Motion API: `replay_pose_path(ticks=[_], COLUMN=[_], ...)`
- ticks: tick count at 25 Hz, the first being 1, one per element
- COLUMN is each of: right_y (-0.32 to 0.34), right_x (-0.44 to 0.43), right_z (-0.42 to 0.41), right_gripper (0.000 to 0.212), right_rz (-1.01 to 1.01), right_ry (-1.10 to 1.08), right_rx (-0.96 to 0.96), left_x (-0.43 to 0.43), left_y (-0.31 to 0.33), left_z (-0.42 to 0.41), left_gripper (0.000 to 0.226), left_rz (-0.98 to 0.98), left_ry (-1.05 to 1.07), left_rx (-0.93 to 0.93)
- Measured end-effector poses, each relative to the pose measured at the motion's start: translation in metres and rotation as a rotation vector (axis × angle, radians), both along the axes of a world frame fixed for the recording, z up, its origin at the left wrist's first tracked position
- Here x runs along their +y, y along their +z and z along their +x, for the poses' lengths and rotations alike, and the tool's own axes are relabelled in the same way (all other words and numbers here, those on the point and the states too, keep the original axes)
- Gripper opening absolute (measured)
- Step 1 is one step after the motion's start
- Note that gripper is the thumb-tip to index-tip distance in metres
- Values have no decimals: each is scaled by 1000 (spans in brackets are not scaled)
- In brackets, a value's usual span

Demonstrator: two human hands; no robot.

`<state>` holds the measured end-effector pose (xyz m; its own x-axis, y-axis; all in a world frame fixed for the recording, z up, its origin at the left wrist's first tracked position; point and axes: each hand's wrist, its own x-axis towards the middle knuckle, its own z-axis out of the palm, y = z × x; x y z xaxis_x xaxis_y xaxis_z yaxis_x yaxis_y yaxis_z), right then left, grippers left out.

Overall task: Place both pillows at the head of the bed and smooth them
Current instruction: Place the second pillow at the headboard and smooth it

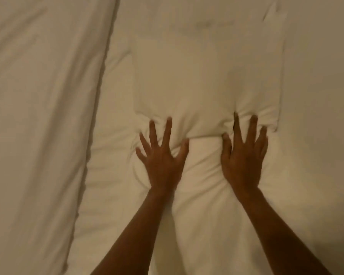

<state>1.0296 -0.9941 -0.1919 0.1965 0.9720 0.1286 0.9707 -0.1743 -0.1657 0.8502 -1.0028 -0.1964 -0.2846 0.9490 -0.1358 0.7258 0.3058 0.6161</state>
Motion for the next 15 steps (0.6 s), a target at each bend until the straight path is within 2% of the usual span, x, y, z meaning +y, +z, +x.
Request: replay_pose_path(ticks=[4,10,13,15], right_y=[14,32,45,48], right_x=[-4,-25,-16,-6], right_z=[6,23,17,7], right_gripper=[62,72,72,71], right_rz=[8,-116,-123,-70], right_ry=[7,6,-38,10], right_rx=[76,76,103,139], left_x=[-4,-17,-8,5], left_y=[13,24,47,55], left_z=[-6,-19,-10,0], left_gripper=[80,88,76,69], left_rz=[4,-147,3,136], left_ry=[10,56,92,-24], left_rx=[-53,-92,-110,-108])
